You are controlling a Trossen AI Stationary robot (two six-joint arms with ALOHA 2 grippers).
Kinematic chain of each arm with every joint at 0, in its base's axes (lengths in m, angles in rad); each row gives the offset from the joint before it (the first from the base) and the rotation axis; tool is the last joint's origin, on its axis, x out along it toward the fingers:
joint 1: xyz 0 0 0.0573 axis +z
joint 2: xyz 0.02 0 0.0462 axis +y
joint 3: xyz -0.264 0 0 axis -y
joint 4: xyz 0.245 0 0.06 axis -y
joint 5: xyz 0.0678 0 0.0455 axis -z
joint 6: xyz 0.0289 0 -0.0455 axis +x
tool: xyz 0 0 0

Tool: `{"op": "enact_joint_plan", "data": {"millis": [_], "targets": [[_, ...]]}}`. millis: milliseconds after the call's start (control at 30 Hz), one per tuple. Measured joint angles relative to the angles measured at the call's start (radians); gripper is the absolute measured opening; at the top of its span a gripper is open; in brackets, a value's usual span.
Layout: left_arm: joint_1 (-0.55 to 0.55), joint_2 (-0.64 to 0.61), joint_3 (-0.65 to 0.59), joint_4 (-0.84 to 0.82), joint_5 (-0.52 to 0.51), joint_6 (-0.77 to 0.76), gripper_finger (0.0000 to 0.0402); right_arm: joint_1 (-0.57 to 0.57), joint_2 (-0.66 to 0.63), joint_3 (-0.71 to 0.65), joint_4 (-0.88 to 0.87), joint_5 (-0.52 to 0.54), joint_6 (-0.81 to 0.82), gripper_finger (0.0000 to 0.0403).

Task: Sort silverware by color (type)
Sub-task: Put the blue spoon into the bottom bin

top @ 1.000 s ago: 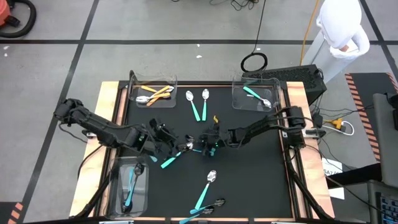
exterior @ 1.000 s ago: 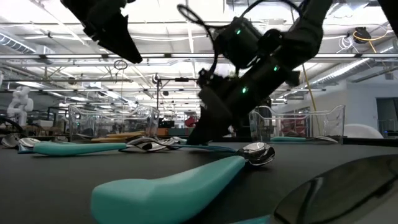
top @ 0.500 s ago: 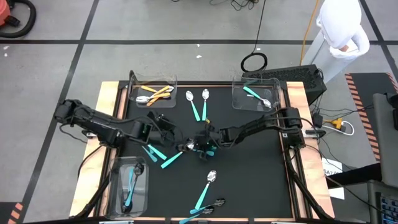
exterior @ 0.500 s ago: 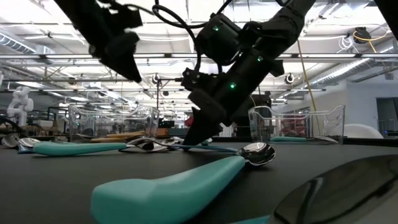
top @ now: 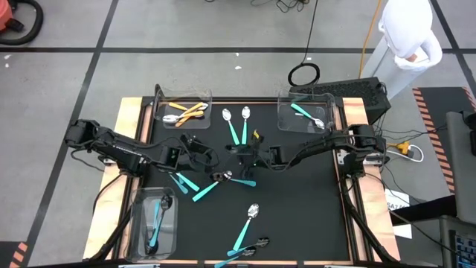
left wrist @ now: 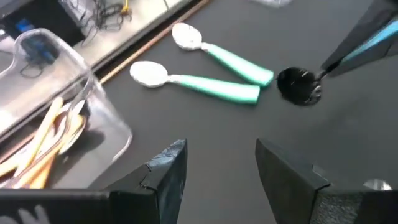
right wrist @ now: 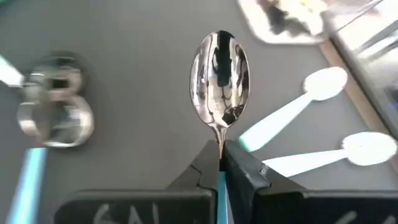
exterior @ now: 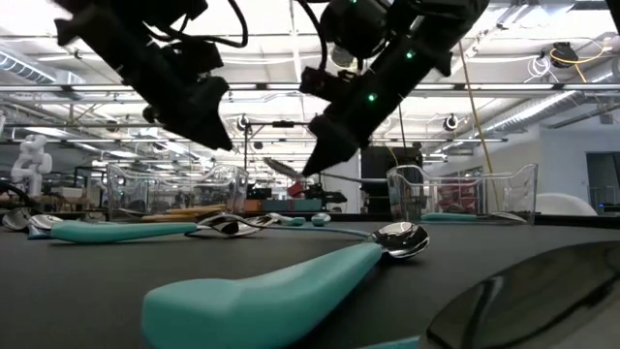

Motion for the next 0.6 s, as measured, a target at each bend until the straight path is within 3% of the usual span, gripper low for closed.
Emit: {"op": "enact_joint_plan", "data": {"millis": [100, 267, 400, 600], "targets": [[0.038, 0.0, -0.039, 0.173, 0.023, 0.024, 0.0194, 0.002, -0.001, 0.0, 0.072, 0.066, -0.083, 0.0007], [0.123, 0.0, -0.065, 0.398, 0.222, 0.09, 0.0194, 0.015, 0.009, 0.001, 0.141, 0.169, -0.213, 0.0007], [0.173, 0.0, -0.065, 0.418, 0.255, 0.099, 0.0194, 0.035, 0.006, 0.001, 0.188, 0.278, -0.311, 0.0007], [0.226, 0.013, -0.065, 0.487, 0.375, 0.119, 0.0194, 0.047, 0.006, 0.001, 0.248, 0.279, -0.384, 0.0007]]}}
